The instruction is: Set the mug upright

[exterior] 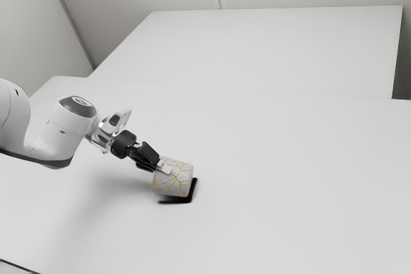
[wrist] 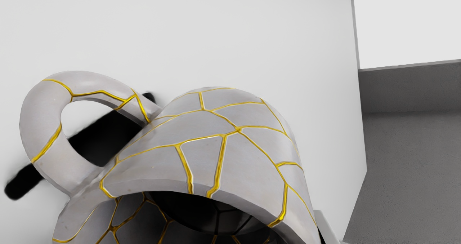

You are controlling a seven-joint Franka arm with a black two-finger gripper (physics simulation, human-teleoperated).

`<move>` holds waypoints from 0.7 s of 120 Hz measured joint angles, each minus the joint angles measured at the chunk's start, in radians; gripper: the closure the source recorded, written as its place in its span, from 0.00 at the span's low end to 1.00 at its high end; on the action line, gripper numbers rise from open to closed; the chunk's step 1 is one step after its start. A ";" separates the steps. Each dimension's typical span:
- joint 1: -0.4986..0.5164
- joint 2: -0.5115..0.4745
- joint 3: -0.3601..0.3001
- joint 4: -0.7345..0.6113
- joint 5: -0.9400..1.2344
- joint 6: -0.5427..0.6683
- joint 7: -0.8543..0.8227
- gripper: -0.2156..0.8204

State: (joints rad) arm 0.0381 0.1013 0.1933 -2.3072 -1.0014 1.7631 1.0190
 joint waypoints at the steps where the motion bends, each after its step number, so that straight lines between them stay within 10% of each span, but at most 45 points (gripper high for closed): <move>1: 0.000 0.000 0.000 0.000 0.000 0.000 0.001 0.92; 84: -0.293 -0.154 -0.016 0.076 0.846 0.318 -0.227 0.97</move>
State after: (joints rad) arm -0.2553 -0.0527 0.1776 -2.2309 -0.1550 2.0808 0.7917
